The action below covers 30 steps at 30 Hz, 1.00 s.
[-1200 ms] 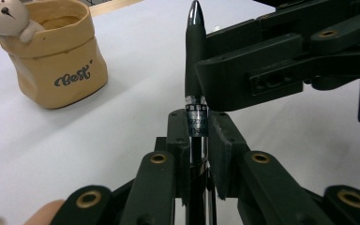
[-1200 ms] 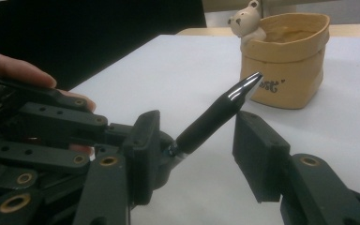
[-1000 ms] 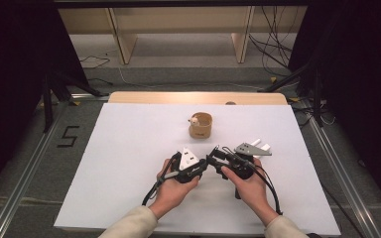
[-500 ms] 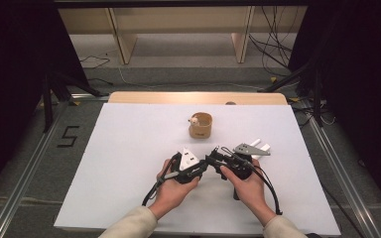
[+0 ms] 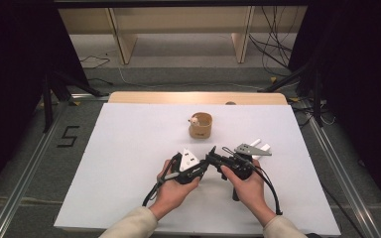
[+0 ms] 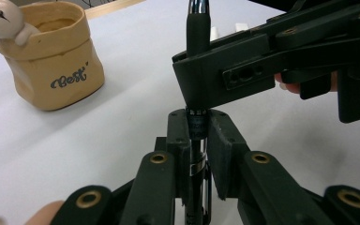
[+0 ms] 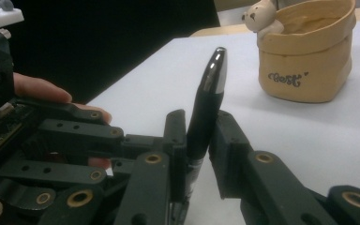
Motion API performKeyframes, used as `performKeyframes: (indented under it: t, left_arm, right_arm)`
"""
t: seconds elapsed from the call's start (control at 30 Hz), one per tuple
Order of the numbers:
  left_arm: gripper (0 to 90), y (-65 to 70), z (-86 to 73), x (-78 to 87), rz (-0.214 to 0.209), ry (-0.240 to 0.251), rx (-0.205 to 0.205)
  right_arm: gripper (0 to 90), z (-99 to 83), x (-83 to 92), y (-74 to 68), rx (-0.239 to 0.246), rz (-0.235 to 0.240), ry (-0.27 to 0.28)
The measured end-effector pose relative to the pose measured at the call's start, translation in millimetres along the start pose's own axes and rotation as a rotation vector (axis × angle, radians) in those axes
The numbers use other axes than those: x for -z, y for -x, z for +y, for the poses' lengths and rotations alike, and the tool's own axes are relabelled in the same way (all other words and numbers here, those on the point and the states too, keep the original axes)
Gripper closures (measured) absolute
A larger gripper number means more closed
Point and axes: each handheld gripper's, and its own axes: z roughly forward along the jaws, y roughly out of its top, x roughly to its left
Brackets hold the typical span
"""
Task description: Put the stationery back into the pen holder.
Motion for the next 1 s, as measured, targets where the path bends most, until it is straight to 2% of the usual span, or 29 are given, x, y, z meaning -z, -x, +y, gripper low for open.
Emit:
performKeyframes:
  t: [0.17, 0.33, 0.47, 0.63, 0.8, 0.93, 1.0]
  left_arm:
    - [79.2, 0.3, 1.4, 1.9, 0.001, 0.016, -0.007]
    - [78.4, 0.1, 2.9, 5.7, 0.003, 0.046, -0.033]
    - [71.2, -2.2, 1.9, 11.0, 0.007, 0.056, -0.049]
    - [62.9, -8.9, -0.8, 21.2, 0.022, 0.05, -0.059]
    - [58.9, -17.9, -7.8, 31.5, 0.038, 0.025, -0.035]
    - [56.1, -25.2, -13.4, 38.9, 0.06, 0.004, -0.025]
    - [51.9, -28.4, -15.5, 41.3, 0.072, -0.006, -0.011]
  right_arm:
    - [79.5, 1.1, 1.2, -1.4, -0.004, 0.013, 0.011]
    - [79.6, 5.1, 3.4, -5.5, 0.03, 0.009, 0.027]
    - [79.6, 8.0, 4.1, -8.5, 0.077, -0.011, 0.029]
    - [79.6, 10.7, 5.1, -8.3, 0.103, -0.043, 0.015]
    - [79.6, 17.1, 6.5, -9.0, 0.158, -0.092, 0.001]
    - [79.6, 22.3, 6.0, -8.5, 0.183, -0.13, -0.014]
    - [79.6, 24.9, 5.8, -7.9, 0.195, -0.148, -0.023]
